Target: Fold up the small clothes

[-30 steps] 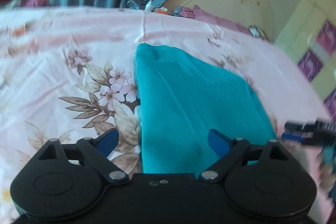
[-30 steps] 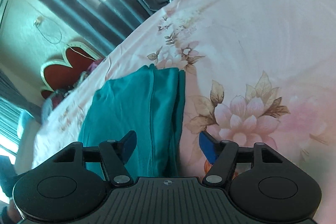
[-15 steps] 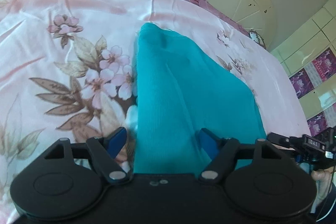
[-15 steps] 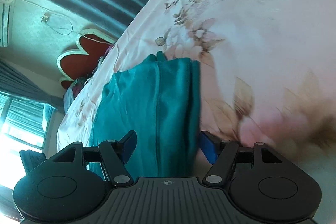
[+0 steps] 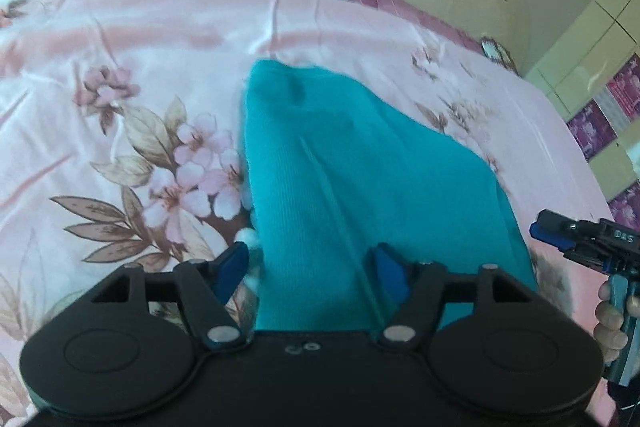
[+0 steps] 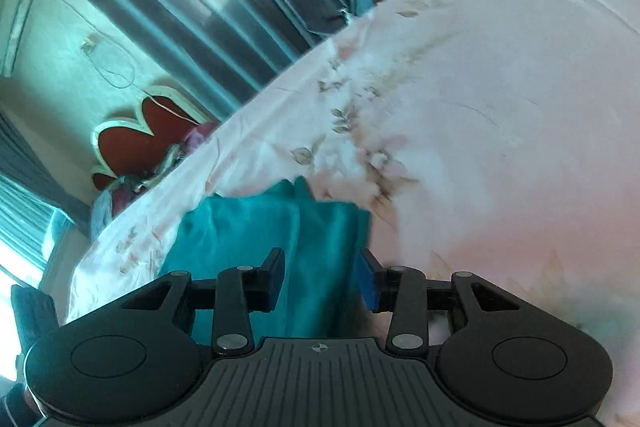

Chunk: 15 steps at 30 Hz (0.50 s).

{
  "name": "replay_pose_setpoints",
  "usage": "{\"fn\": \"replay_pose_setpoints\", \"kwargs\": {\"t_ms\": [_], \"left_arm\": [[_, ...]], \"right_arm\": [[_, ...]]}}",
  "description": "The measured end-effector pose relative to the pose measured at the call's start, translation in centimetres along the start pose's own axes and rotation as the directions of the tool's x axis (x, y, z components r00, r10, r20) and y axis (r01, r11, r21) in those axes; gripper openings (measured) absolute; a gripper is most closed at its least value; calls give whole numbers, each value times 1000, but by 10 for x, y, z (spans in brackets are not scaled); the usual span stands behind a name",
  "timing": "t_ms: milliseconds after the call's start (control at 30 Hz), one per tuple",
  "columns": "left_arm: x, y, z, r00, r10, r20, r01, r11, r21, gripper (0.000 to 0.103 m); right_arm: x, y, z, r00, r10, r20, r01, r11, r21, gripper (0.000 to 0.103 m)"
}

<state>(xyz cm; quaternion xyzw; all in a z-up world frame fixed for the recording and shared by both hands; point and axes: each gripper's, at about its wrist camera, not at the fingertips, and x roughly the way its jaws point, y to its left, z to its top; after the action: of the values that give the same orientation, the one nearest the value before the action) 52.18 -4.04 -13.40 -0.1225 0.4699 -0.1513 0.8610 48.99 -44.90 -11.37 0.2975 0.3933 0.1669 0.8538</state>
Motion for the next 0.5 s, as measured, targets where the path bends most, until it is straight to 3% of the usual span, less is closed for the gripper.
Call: {"fn": "replay_pose_setpoints", "kwargs": {"t_ms": [67,200,267,500], "left_arm": [[-3,0,-2,1000,-12,21,12,1000,-13,64],[-1,3,-4,1000,-28,1,28,999,-31,63],[-1,7,-4,999,-42,-2,42,998,-49,65],[-1,15,-8,997,-74,-2,74,994,-77,66]], "right_arm": [[12,-1,0,999,22,-36,-21,1000,19,20],[26,0,-5,997,-4,-73,6,1000,27,20],[24,1,-5,997,-52,-53,52,999,9,20],[26,4,-1,995,-38,-89,39,999,4,20]]}}
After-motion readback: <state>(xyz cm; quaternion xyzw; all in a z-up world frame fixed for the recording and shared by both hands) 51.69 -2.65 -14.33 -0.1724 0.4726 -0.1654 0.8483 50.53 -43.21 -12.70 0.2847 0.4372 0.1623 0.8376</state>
